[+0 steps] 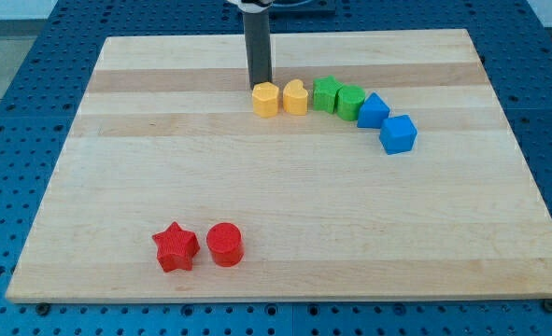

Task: Move the yellow hexagon towards right of red circle

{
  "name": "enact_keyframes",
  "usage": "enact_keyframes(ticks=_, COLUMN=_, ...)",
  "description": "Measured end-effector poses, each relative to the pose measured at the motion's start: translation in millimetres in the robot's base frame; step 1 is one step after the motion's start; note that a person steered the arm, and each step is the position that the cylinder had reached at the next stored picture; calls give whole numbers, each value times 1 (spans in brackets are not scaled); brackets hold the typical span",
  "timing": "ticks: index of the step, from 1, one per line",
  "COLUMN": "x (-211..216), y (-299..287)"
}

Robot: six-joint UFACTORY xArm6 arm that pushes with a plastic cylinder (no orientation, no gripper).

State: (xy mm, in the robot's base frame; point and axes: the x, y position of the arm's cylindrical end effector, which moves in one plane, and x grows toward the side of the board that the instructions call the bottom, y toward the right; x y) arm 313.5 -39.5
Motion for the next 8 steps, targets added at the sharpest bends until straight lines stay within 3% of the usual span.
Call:
enact_keyframes(ticks=1, x=25, y=0)
enact_keyframes(ticks=2, x=95, y=0)
enact_keyframes(ticks=3, x=97, y=0)
enact_keyframes(ticks=4, x=146, y=-7)
enact_keyframes(ticks=5, x=151, y=-7)
enact_keyframes(ticks=6, x=79, y=-7)
enact_keyframes(ticks=8, x=71, y=17)
